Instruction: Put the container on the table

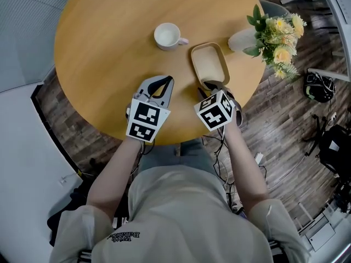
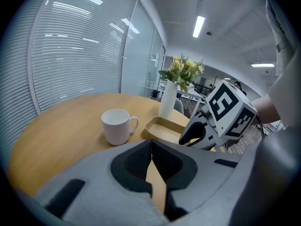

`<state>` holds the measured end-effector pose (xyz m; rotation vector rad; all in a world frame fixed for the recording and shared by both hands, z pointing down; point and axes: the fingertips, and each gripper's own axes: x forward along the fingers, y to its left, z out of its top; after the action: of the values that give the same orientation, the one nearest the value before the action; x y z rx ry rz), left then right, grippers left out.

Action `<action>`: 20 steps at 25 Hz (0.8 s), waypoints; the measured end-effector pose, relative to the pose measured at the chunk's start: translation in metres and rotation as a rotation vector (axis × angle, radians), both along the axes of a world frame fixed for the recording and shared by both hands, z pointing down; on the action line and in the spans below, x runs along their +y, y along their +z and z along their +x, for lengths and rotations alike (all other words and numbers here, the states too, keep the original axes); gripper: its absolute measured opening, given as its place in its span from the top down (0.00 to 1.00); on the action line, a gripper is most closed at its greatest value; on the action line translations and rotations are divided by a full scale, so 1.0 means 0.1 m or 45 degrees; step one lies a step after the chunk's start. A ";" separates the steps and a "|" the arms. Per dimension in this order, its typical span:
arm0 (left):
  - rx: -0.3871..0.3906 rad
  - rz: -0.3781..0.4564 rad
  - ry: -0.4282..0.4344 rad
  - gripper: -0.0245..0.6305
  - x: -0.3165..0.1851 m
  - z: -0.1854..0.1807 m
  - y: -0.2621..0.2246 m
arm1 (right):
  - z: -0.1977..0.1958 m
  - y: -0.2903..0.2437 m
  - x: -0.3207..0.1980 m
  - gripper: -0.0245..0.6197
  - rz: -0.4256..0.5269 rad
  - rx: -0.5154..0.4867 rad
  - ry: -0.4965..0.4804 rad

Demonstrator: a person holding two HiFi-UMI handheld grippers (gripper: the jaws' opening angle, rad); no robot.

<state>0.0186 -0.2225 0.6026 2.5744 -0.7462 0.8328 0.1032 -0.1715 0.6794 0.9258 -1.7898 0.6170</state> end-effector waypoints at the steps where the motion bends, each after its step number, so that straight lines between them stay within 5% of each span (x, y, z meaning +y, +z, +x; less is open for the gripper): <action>1: 0.003 0.008 -0.003 0.93 0.00 0.00 -0.05 | 0.00 -0.06 -0.01 0.80 0.021 -0.005 -0.002; 20: 0.147 0.366 -0.032 0.93 -0.06 0.01 -1.67 | 0.12 -2.47 -0.28 0.89 0.680 -0.278 0.105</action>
<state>0.0197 -0.2282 0.4357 2.8283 -0.9191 0.5996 0.1148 -0.1995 0.4326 1.3342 -2.1737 0.2961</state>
